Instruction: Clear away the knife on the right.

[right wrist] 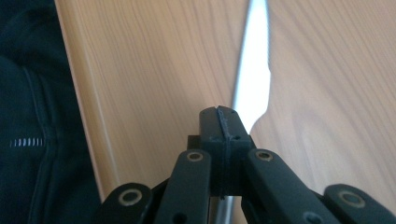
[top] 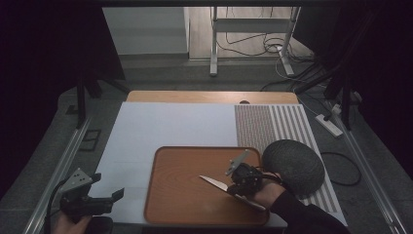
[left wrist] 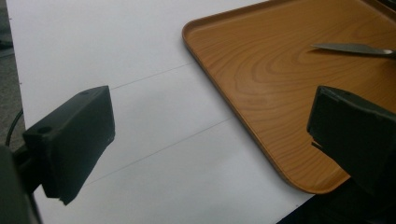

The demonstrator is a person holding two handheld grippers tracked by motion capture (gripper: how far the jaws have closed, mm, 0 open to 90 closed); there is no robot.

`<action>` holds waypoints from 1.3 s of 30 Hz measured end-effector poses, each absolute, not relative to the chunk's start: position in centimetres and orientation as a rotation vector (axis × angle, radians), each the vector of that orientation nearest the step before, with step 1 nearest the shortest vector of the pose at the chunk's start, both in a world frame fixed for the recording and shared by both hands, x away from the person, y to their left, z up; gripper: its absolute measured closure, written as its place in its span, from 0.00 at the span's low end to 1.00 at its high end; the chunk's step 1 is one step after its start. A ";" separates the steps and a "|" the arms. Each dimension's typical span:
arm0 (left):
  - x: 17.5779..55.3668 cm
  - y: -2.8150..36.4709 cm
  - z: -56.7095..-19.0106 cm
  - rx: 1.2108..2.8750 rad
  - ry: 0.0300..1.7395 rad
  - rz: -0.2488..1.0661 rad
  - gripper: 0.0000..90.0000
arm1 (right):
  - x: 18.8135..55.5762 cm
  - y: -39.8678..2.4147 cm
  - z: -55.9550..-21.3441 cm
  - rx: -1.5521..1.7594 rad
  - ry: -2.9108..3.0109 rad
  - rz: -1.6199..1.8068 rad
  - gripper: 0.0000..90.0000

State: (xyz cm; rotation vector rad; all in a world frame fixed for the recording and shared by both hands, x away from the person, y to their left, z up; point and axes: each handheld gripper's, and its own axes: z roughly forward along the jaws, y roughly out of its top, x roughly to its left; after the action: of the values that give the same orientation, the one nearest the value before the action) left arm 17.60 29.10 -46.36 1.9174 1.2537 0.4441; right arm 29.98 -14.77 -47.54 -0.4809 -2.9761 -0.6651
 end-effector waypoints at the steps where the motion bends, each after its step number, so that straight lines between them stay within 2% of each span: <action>1: 17.6 29.1 -46.4 1.917 1.254 0.443 0.02 | 30.1 -14.3 -47.7 -0.463 -2.981 -0.660 1.00; 9: 17.6 29.0 -46.4 1.927 1.245 0.447 0.02 | 30.7 -12.2 -49.8 -0.374 -3.045 -0.554 1.00; 20: 17.6 29.0 -46.4 1.932 1.243 0.450 0.03 | 33.6 -15.8 -49.4 -0.625 -3.079 -0.517 1.00; 39: 17.6 28.9 -46.3 1.940 1.233 0.453 0.03 | 35.1 -20.4 -49.1 -0.826 -3.040 -0.466 1.00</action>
State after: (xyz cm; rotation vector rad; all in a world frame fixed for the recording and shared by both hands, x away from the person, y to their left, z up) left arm 17.56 28.87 -46.34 1.9398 1.2326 0.4529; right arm 35.11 -20.40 -49.11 -0.8258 -3.0398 -0.4658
